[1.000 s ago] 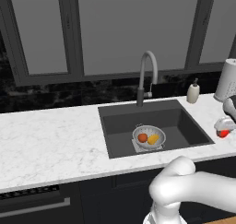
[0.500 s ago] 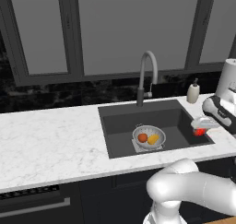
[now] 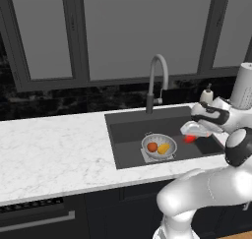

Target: Put the colander in the sink, put the mango, orange, apple in the colander, and turn on the sink faucet and pour water over the colander.

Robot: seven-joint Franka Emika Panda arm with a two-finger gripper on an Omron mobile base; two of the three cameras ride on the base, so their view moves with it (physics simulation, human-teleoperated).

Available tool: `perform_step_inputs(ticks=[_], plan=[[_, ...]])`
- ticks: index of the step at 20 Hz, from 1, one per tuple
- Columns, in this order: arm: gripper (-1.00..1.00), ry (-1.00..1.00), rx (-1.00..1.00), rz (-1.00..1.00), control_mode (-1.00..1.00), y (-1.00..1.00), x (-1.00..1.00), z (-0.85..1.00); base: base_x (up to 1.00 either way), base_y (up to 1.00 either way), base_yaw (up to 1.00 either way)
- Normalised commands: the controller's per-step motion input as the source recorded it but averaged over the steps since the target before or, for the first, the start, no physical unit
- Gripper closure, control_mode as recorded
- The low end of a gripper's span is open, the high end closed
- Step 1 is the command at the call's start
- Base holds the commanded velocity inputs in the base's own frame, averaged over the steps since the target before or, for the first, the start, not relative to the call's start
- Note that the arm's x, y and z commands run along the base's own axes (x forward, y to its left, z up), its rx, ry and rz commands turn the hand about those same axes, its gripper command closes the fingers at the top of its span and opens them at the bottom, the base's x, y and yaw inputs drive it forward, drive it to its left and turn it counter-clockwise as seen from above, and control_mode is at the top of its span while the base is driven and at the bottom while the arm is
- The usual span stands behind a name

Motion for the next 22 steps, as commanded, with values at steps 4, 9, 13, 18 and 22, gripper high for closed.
perform_step_inputs(ticks=[4, 9, 13, 18, 22], plan=[[1.0, 0.07, 0.05, 0.0, -1.0, 0.49, 0.37, -0.44, 0.0, 0.0, 0.0], [1.0, 0.08, 0.03, 0.0, -1.0, 0.46, 0.56, -0.51, 0.0, 0.0, 0.0], [1.0, 0.07, 0.02, 0.0, -1.0, 0.31, 0.65, -0.51, 0.0, 0.0, 0.0], [1.0, 0.04, 0.02, 0.0, -1.0, 0.02, 0.44, -0.4, 0.0, 0.0, 0.0], [1.0, 0.03, 0.04, 0.0, -1.0, 0.0, 0.32, -0.26, 0.0, 0.0, 0.0]])
